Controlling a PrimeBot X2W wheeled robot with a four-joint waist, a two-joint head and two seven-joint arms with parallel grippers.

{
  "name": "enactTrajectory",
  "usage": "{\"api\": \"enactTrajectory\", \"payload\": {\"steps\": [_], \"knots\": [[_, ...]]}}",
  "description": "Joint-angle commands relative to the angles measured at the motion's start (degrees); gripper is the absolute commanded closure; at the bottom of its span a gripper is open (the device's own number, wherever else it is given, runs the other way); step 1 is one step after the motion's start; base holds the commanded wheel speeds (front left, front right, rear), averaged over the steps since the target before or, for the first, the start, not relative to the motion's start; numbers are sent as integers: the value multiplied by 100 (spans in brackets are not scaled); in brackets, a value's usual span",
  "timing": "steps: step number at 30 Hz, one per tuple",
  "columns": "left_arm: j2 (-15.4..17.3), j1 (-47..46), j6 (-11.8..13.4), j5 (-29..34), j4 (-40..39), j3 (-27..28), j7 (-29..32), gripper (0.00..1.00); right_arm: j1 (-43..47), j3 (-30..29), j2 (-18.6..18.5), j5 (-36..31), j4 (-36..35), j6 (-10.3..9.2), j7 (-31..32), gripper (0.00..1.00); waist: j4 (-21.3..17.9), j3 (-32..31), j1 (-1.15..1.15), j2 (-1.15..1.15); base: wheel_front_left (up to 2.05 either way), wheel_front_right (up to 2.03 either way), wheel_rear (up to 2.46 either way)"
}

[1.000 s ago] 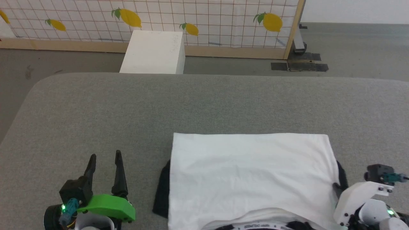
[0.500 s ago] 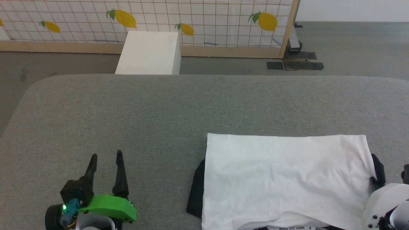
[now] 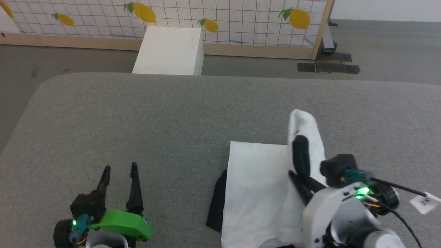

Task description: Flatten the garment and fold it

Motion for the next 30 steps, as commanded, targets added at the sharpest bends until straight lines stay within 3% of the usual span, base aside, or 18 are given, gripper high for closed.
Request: {"api": "enactTrajectory", "payload": {"steps": [1, 5, 17, 18, 19, 20, 24, 30], "knots": [[-49, -90, -43, 88, 45, -16, -43, 0, -210, 234, -5, -41, 197, -9, 3, 100, 65, 6, 0, 0, 0, 0, 0], [-76, -150, -88, 101, 82, -43, -43, 0, -618, 796, -5, -63, 951, -9, -91, 100, 176, 58, 0, 0, 0, 0, 0], [-144, -318, -194, 147, 189, -10, -44, 0, -1695, 1688, -5, 520, 3314, -9, -527, 100, 376, 271, 0, 0, 0, 0, 0], [-150, -326, -197, 154, 196, -6, -44, 0, -1741, 1763, -5, 587, 3429, -9, -513, 82, 379, 278, 0, 0, 0, 0, 0], [-158, -334, -200, 161, 202, 1, -44, 0, -1779, 1841, -5, 706, 3533, -9, -506, 51, 377, 284, 0, 0, 0, 0, 0], [-164, -336, -201, 167, 202, 10, -44, 0, -1800, 1879, -5, 821, 3589, -9, -514, 0, 369, 289, 0, 0, 0, 0, 0], [-180, -303, -198, 194, 185, 67, -44, 0, -1833, 1987, -5, 1325, 3521, -9, -606, 0, 276, 268, 0, 0, 0, 0, 0], [-185, -269, -244, 216, 197, 162, -44, 0, -1684, 1587, -5, 2011, 2363, -9, -1826, 0, 84, 143, 0, 0, 0, 0, 0]]}}
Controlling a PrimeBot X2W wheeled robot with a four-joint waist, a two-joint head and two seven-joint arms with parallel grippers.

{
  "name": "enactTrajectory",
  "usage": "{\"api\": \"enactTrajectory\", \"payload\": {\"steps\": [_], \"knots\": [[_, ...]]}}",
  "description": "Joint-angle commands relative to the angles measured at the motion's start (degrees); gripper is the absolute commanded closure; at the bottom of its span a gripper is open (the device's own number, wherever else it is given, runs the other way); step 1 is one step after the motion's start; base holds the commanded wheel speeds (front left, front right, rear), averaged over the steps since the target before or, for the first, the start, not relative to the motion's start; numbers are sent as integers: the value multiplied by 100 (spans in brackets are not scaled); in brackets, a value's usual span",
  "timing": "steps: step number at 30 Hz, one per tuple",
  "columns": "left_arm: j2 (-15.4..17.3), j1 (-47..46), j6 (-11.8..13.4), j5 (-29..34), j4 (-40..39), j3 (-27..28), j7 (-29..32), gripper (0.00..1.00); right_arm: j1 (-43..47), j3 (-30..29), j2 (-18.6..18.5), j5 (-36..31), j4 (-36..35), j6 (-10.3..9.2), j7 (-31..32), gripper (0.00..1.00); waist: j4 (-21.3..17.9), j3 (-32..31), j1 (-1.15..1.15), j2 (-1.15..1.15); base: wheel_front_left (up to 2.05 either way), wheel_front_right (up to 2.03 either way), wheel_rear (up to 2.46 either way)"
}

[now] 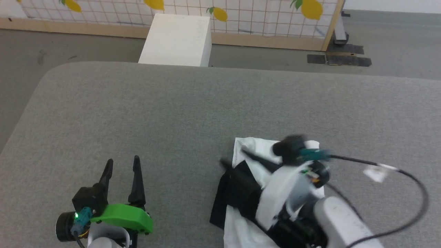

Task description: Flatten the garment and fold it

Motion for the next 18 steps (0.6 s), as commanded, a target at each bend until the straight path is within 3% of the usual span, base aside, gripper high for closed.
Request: {"api": "enactTrajectory", "payload": {"steps": [1, 9, 14, 18], "knots": [[-24, -28, -23, 39, 8, 30, -27, 0, 94, -193, -13, 11, -218, -9, -293, 0, -90, -90, 0, 0, 0, 0, 0], [-40, 31, -97, 84, 31, 96, -27, 0, 1106, -2053, -13, -207, -1025, -9, -1378, 0, -236, -242, 0, 0, 0, 0, 0], [-59, 31, -134, 116, 28, 109, -27, 0, 1527, -2758, -13, -475, -551, -9, -1243, 0, -274, -229, 0, 0, 0, 0, 0], [-77, 1, -169, 128, 50, 103, -27, 0, 1540, -2765, -13, -432, -9, -9, -964, 0, -258, -182, 0, 0, 0, 0, 0]]}}
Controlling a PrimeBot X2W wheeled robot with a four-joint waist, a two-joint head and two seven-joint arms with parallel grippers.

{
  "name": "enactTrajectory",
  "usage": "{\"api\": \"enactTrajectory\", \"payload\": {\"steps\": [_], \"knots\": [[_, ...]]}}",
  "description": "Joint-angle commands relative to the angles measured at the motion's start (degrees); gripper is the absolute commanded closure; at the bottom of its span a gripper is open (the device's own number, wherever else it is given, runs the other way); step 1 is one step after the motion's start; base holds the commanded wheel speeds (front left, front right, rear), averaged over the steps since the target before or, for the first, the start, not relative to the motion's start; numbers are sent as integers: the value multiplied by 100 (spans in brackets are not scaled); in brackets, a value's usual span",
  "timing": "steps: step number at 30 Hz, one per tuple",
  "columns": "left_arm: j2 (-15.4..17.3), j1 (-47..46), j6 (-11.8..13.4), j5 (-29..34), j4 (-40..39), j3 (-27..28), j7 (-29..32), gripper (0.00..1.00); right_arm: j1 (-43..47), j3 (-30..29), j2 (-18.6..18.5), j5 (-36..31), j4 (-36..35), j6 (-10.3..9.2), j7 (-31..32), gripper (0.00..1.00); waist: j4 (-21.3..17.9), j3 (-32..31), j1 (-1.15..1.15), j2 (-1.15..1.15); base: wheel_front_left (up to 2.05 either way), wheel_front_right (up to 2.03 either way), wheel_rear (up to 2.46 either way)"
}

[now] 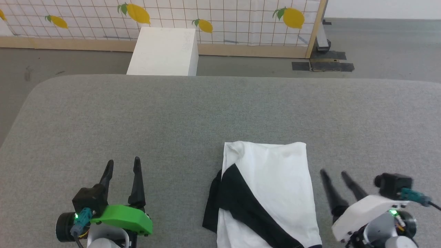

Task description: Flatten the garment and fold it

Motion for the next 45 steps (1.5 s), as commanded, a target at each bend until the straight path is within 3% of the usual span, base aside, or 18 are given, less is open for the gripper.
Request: {"api": "enactTrajectory", "payload": {"steps": [1, 13, 14, 15, 16, 17, 18, 23, 27, 30, 36, 41, 45], "knots": [[-41, -17, -36, 35, 20, 5, -27, 0, -36, 69, 6, -59, 156, -8, 147, 0, 16, 29, 0, 0, 0, 0, 0], [-101, -44, -73, 63, 80, -6, -27, 0, -633, 452, 6, 262, 1527, -8, 1194, 0, 211, 133, 0, 0, 0, 0, 0], [-106, -31, -71, 69, 78, -10, -27, 0, -658, 476, 6, 280, 1626, -8, 1292, 20, 224, 130, 0, 0, 0, 0, 0], [-110, -22, -67, 73, 76, -16, -27, 0, -674, 493, 6, 273, 1689, -8, 1364, 55, 234, 126, 0, 0, 0, 0, 0], [-115, -8, -60, 78, 69, -23, -27, 0, -690, 501, 6, 243, 1738, -8, 1431, 59, 239, 119, 0, 0, 0, 0, 0], [-118, 3, -55, 79, 63, -25, -27, 0, -700, 506, 6, 223, 1760, -8, 1480, 90, 237, 113, 0, 0, 0, 0, 0], [-119, 10, -55, 71, 70, -5, -27, 0, -721, 532, 6, 178, 1756, -8, 1533, 100, 219, 109, 0, 0, 0, 0, 0], [-122, 75, -27, 61, 43, 104, -27, 0, -940, 661, 6, -610, 1397, -8, 1861, 100, -17, 92, 0, 0, 0, 0, 0], [-124, 105, -15, 82, -42, 135, -27, 0, -1246, 970, -65, -1793, 849, -8, 2419, 100, -331, 133, 0, 0, 0, 0, 0], [-127, 73, -28, 79, -116, 184, -27, 0, -1511, 1417, -566, -2242, 481, -8, 2790, 100, -638, 222, 0, 0, 0, 0, 0], [-134, -148, -17, 164, -333, 139, -27, 0, -2166, 1993, -1859, -2333, 202, -8, 3022, 100, -1272, 622, 0, 0, 0, 0, 0], [-90, -502, -55, 279, -491, 121, -27, 0, -2748, 2173, -2692, -2277, 496, -8, 2840, 100, -1779, 1088, 0, 0, 0, 0, 0], [-41, -763, -49, 424, -640, 38, -27, 0, -3169, 2073, -3063, -2355, 997, -8, 2436, 100, -2046, 1497, 0, 0, 0, 0, 0]]}}
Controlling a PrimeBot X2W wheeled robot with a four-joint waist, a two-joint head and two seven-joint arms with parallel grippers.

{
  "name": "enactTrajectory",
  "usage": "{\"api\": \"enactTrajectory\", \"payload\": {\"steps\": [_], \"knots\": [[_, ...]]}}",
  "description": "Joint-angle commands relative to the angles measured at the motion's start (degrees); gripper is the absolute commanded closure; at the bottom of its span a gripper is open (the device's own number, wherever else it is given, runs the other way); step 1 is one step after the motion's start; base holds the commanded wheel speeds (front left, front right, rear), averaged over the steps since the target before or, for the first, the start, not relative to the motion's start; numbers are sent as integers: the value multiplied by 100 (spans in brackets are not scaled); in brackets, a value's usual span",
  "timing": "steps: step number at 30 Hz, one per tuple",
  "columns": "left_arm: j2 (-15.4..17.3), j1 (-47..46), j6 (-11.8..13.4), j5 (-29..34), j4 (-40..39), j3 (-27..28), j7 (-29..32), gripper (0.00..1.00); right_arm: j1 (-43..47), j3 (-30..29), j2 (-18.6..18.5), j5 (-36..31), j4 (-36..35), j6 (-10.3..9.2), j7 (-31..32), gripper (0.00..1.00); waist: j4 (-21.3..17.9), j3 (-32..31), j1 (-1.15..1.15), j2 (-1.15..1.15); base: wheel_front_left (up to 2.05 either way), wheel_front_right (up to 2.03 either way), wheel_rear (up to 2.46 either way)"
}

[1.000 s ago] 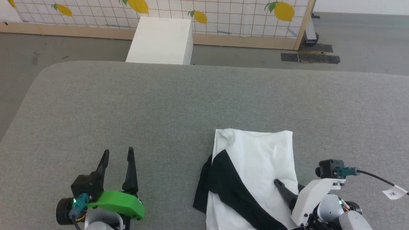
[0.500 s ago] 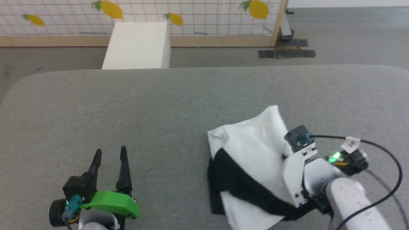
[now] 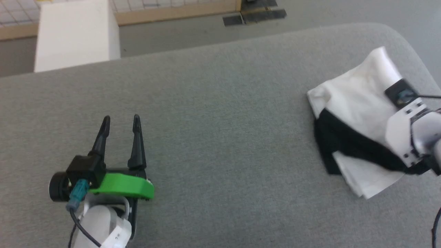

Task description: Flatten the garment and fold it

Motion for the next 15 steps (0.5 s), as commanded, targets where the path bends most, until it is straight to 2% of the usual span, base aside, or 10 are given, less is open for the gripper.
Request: {"api": "enactTrajectory", "payload": {"steps": [1, 7, 15], "knots": [[72, -173, -8, 63, -50, -6, -22, 0, -191, -104, -38, -74, 138, -12, -147, 100, -595, 724, 0, 0, 0, 0, 0], [257, -531, -37, 192, -207, -69, 16, 0, -624, -780, -40, -439, 841, -12, -852, 100, -656, 1257, 0, 0, 0, 0, 0], [439, -676, -34, 269, -468, -106, 225, 0, -1049, -1714, 214, -1094, 1592, -12, -1532, 100, -454, 1651, 0, 0, 0, 0, 0]]}}
